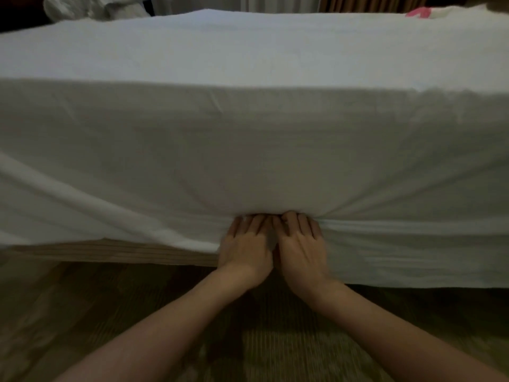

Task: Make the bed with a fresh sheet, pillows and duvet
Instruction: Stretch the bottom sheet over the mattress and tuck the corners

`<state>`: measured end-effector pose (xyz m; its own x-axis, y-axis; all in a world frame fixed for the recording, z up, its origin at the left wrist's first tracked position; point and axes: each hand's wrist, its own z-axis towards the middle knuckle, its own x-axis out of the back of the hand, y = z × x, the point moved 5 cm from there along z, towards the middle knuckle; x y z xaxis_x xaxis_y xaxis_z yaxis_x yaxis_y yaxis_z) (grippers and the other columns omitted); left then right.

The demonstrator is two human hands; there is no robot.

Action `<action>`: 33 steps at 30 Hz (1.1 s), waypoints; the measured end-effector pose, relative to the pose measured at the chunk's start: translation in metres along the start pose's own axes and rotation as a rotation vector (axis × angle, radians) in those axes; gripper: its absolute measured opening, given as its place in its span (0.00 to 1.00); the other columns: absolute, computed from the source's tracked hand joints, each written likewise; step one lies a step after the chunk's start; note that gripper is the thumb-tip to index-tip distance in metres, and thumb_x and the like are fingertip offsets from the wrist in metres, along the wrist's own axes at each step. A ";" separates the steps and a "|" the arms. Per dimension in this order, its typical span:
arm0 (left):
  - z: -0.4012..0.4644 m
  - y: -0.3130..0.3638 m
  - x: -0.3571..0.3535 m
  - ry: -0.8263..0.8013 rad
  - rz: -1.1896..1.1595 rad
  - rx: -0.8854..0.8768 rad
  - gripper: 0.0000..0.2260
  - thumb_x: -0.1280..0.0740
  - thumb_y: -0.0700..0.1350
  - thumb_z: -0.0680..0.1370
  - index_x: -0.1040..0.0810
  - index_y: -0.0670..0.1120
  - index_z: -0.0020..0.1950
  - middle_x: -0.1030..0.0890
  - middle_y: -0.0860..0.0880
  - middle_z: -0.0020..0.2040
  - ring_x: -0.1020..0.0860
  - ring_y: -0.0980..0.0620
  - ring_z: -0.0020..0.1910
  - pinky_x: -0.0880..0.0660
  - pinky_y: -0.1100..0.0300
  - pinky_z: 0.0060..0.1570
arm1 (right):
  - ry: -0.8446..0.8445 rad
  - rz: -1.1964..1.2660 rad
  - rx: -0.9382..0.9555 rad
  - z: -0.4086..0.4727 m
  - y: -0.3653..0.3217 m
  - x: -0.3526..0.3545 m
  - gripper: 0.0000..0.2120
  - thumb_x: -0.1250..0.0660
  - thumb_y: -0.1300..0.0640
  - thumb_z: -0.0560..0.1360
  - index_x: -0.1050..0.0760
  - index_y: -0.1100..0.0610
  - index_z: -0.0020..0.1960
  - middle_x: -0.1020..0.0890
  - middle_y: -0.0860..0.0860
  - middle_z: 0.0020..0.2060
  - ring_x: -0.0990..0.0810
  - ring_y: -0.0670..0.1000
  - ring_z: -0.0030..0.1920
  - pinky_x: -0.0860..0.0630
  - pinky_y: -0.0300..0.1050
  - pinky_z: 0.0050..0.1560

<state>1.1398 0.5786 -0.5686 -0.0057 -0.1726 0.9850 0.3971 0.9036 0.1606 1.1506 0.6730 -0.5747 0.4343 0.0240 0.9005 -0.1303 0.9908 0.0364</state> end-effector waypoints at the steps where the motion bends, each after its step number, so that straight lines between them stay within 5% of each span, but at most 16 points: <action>1: 0.001 -0.001 -0.004 -0.109 0.050 0.026 0.31 0.44 0.47 0.78 0.54 0.47 0.79 0.51 0.51 0.79 0.52 0.51 0.77 0.60 0.55 0.75 | -0.009 -0.030 0.006 -0.001 -0.002 -0.001 0.25 0.44 0.54 0.66 0.22 0.58 0.59 0.22 0.55 0.48 0.26 0.56 0.48 0.35 0.50 0.55; 3: 0.004 0.000 -0.004 -0.178 0.101 0.047 0.34 0.42 0.49 0.79 0.58 0.49 0.79 0.55 0.52 0.79 0.56 0.51 0.77 0.63 0.54 0.75 | -0.036 -0.070 0.028 -0.005 -0.003 -0.004 0.28 0.46 0.53 0.66 0.23 0.60 0.61 0.21 0.57 0.50 0.24 0.58 0.49 0.36 0.50 0.58; 9: -0.010 -0.004 0.013 0.042 -0.070 -0.046 0.27 0.46 0.47 0.78 0.45 0.50 0.77 0.43 0.54 0.77 0.44 0.54 0.75 0.53 0.61 0.72 | -0.151 -0.201 0.151 -0.017 -0.007 -0.022 0.29 0.49 0.56 0.71 0.29 0.70 0.65 0.23 0.66 0.60 0.24 0.66 0.58 0.36 0.57 0.66; 12: -0.035 -0.020 0.010 0.093 -0.081 -0.059 0.26 0.45 0.45 0.77 0.38 0.47 0.76 0.36 0.51 0.74 0.35 0.52 0.71 0.43 0.56 0.71 | -0.150 -0.212 0.184 -0.010 -0.009 -0.015 0.27 0.43 0.56 0.70 0.27 0.70 0.63 0.22 0.67 0.55 0.22 0.66 0.53 0.26 0.58 0.60; 15: -0.045 -0.044 0.014 0.169 0.002 0.004 0.27 0.46 0.48 0.70 0.26 0.44 0.67 0.22 0.47 0.63 0.22 0.48 0.59 0.27 0.51 0.59 | -0.190 -0.138 0.152 0.007 -0.020 0.002 0.21 0.25 0.57 0.55 0.19 0.66 0.44 0.19 0.63 0.37 0.21 0.60 0.35 0.23 0.48 0.38; 17: -0.044 -0.050 0.019 0.144 0.007 0.056 0.28 0.46 0.49 0.71 0.29 0.46 0.70 0.24 0.48 0.65 0.23 0.49 0.62 0.31 0.52 0.63 | -0.194 -0.042 0.159 0.014 -0.028 0.015 0.16 0.22 0.58 0.45 0.22 0.62 0.28 0.23 0.58 0.24 0.24 0.56 0.24 0.29 0.40 0.27; 19: -0.035 -0.048 0.020 0.035 -0.006 0.128 0.28 0.44 0.49 0.76 0.42 0.49 0.77 0.36 0.51 0.75 0.36 0.52 0.73 0.44 0.56 0.71 | -0.151 0.004 0.210 0.018 -0.034 0.025 0.17 0.20 0.59 0.40 0.27 0.60 0.21 0.26 0.55 0.19 0.27 0.53 0.19 0.34 0.35 0.25; 23: -0.012 -0.050 0.020 -0.112 -0.033 0.231 0.29 0.41 0.46 0.78 0.48 0.52 0.78 0.45 0.53 0.78 0.45 0.53 0.76 0.51 0.54 0.74 | -0.093 0.006 0.278 0.012 -0.046 0.033 0.14 0.22 0.56 0.47 0.21 0.58 0.30 0.21 0.55 0.29 0.22 0.55 0.30 0.29 0.40 0.29; 26: -0.009 -0.050 0.022 -0.133 -0.074 0.227 0.28 0.42 0.46 0.79 0.46 0.52 0.77 0.44 0.53 0.78 0.44 0.52 0.76 0.51 0.53 0.74 | -0.054 0.019 0.350 0.013 -0.057 0.026 0.27 0.22 0.53 0.47 0.17 0.62 0.44 0.16 0.56 0.41 0.17 0.55 0.42 0.19 0.46 0.43; 31: -0.033 -0.063 0.033 0.054 -0.233 0.095 0.22 0.46 0.45 0.78 0.31 0.46 0.72 0.26 0.44 0.67 0.27 0.44 0.64 0.33 0.56 0.64 | -0.213 0.164 0.253 0.019 -0.068 0.009 0.38 0.21 0.52 0.37 0.17 0.62 0.46 0.15 0.53 0.42 0.16 0.52 0.41 0.19 0.44 0.44; 33: -0.043 -0.085 0.035 0.167 -0.214 0.141 0.26 0.50 0.50 0.73 0.25 0.46 0.67 0.21 0.43 0.59 0.23 0.43 0.58 0.29 0.54 0.60 | -0.226 0.160 0.227 0.024 -0.070 0.014 0.38 0.20 0.51 0.42 0.18 0.62 0.51 0.16 0.53 0.45 0.16 0.52 0.44 0.20 0.41 0.46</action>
<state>1.1450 0.4786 -0.5507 0.0805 -0.4162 0.9057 0.2715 0.8835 0.3818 1.1443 0.6006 -0.5541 0.1870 0.1212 0.9749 -0.3868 0.9213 -0.0403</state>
